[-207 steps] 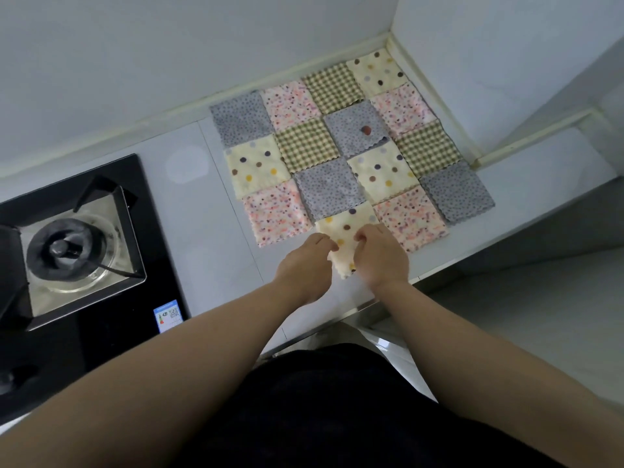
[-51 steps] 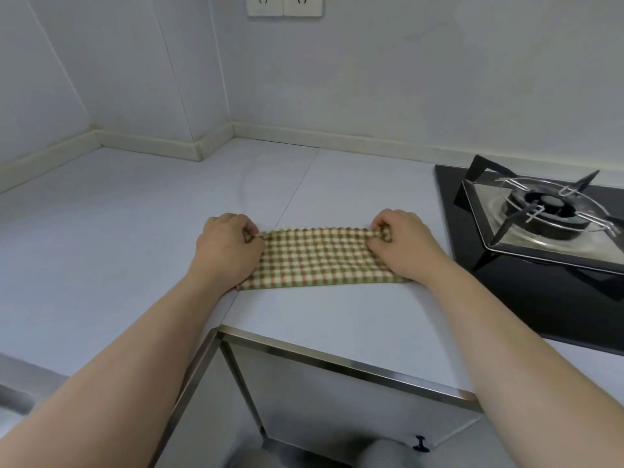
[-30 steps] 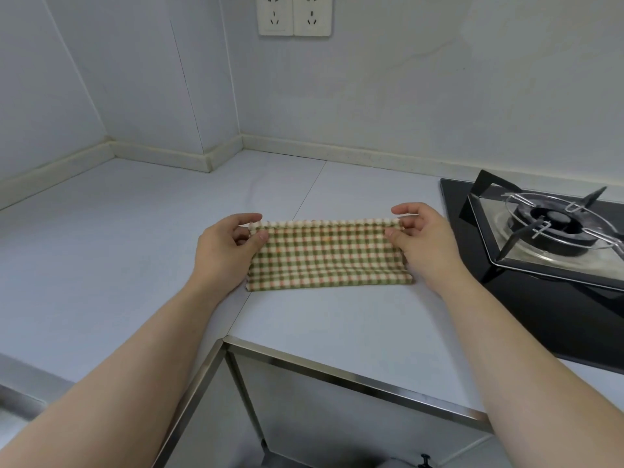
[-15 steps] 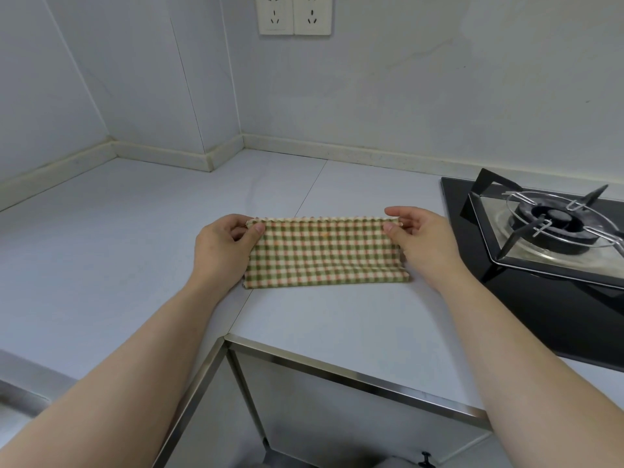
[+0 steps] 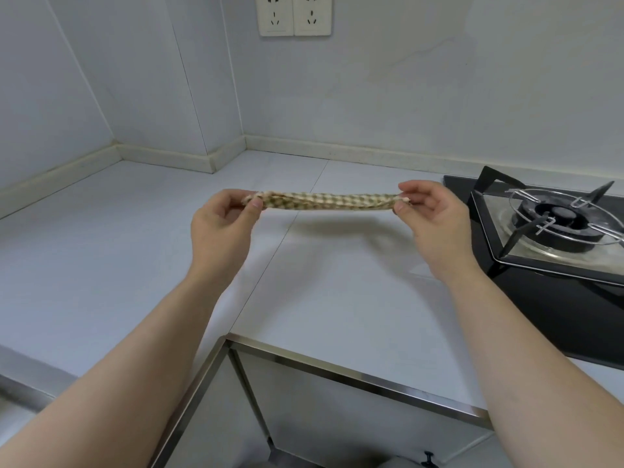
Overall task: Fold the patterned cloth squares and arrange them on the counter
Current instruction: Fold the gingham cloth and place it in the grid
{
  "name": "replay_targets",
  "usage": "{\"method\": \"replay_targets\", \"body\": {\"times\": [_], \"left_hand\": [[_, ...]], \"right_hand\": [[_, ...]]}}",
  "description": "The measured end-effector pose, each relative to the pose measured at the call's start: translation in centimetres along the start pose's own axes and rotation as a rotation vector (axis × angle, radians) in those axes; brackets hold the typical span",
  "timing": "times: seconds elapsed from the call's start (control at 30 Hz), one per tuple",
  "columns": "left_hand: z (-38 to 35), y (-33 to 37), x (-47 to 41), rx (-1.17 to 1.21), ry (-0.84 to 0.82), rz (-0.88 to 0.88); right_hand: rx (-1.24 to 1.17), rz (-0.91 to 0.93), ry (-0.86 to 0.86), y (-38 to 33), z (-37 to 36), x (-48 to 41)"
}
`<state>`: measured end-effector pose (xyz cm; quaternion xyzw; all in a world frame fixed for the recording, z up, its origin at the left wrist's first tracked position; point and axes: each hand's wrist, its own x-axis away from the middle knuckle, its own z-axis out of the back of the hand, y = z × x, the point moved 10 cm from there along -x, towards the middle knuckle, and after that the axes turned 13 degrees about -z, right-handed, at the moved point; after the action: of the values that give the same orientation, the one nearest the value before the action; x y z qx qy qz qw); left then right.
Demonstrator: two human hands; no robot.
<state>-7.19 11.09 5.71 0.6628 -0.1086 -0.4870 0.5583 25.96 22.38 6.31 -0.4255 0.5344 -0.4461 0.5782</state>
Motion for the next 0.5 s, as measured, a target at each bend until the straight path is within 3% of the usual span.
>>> {"method": "replay_targets", "body": {"times": [0.1,0.27,0.43,0.5], "left_hand": [[-0.6,0.1,0.6,-0.07,-0.044,-0.027],[-1.9,-0.3,1.3,-0.458,-0.175,0.005],[-3.7,-1.6,2.4,-0.684,-0.45,0.052],[-4.1,-0.6,2.4,-0.917,-0.506,-0.068]], "right_hand": [[0.036,0.005,0.053,-0.1,0.5,0.1],[0.542,-0.057,0.024,1.5,-0.8,0.1],[0.832,-0.164,-0.028,2.7,-1.5,1.0],[0.939,-0.11,0.037,2.1,-1.5,1.2]]}}
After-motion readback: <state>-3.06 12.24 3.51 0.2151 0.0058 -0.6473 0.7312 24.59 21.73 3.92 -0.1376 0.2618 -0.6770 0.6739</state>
